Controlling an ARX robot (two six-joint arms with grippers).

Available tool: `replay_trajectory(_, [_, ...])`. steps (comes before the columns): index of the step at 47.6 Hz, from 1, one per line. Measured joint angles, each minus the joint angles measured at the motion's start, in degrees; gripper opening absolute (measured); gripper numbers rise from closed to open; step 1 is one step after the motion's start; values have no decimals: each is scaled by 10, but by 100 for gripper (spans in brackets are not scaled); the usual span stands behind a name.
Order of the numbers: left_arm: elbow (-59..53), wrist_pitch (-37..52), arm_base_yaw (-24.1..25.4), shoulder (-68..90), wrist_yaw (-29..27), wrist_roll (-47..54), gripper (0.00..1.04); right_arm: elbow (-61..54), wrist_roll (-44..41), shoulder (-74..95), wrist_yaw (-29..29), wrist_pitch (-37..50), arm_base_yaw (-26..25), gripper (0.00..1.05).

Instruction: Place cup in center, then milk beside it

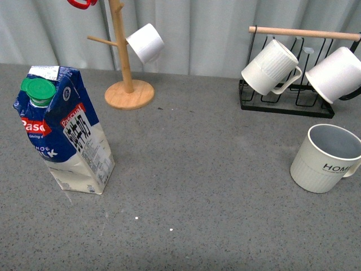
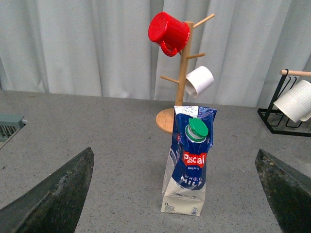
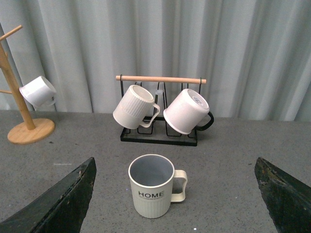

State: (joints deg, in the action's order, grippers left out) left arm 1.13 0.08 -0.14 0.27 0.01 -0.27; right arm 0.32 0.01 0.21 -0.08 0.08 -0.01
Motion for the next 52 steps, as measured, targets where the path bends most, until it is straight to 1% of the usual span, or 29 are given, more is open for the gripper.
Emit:
replay_trajectory(8, [0, 0, 0, 0, 0, 0, 98, 0, 0, 0, 0, 0, 0, 95])
replay_trajectory(9, [0, 0, 0, 0, 0, 0, 98, 1, -9, 3, 18, -5, 5, 95])
replay_trajectory(10, [0, 0, 0, 0, 0, 0, 98, 6, -30, 12, 65, -21, 18, 95])
replay_trajectory(12, [0, 0, 0, 0, -1, 0, 98, 12, -61, 47, 126, -26, 25, 95])
replay_trajectory(13, [0, 0, 0, 0, 0, 0, 98, 14, -68, 64, 136, -25, 22, 95])
replay_trajectory(15, [0, 0, 0, 0, 0, 0, 98, 20, -79, 108, 127, -9, 7, 95])
replay_trajectory(18, [0, 0, 0, 0, 0, 0, 98, 27, -81, 159, 96, 25, -13, 95])
replay_trajectory(21, [0, 0, 0, 0, 0, 0, 98, 44, -81, 259, 48, 95, -44, 95])
replay_trajectory(23, [0, 0, 0, 0, 0, 0, 98, 57, -79, 316, 33, 131, -57, 95])
replay_trajectory(27, [0, 0, 0, 0, 0, 0, 98, 103, -65, 468, 9, 202, -74, 95])
replay_trajectory(31, [0, 0, 0, 0, 0, 0, 98, 155, -39, 604, 1, 231, -73, 95])
replay_trajectory(36, [0, 0, 0, 0, 0, 0, 98, 217, -15, 722, 13, 226, -64, 95])
replay_trajectory(40, [0, 0, 0, 0, 0, 0, 98, 279, 3, 805, 19, 186, -51, 95])
replay_trajectory(52, [0, 0, 0, 0, 0, 0, 98, 389, 41, 928, 17, 98, -28, 95])
